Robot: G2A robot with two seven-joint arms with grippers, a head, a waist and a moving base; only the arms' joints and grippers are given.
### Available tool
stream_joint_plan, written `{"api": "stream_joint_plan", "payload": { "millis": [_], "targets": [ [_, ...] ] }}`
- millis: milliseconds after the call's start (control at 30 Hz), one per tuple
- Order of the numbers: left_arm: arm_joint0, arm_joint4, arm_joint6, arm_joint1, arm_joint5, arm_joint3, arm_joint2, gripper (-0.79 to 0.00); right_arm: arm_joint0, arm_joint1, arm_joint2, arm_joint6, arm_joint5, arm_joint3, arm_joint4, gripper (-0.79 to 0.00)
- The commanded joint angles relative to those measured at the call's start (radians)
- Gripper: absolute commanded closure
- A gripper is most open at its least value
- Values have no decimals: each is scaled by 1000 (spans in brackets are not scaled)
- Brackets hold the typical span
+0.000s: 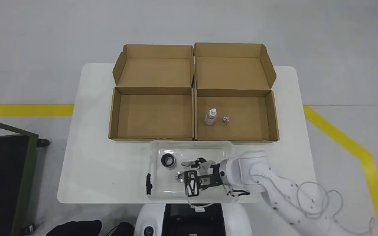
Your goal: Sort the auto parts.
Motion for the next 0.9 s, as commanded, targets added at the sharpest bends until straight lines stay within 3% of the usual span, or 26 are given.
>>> {"api": "stream_joint_plan", "payload": {
  "millis": [0, 567, 667, 767, 867],
  "targets": [
    [0, 0, 0, 0, 0, 0, 0, -785, 16, -8, -28, -6, -1, 21, -8, -443],
    [0, 0, 0, 0, 0, 0, 0, -785, 142, -73, -170, -65, 27, 167, -71, -342],
    [0, 0, 0, 0, 0, 0, 0, -785, 146, -76, -171, -67, 24, 173, -69, -268],
    [0, 0, 0, 0, 0, 0, 0, -785, 147, -77, -168, -71, 14, 176, -60, -3],
    [0, 0, 0, 0, 0, 0, 0, -785, 147, -76, -162, -82, -1, 169, -48, 0]
  ]
}}
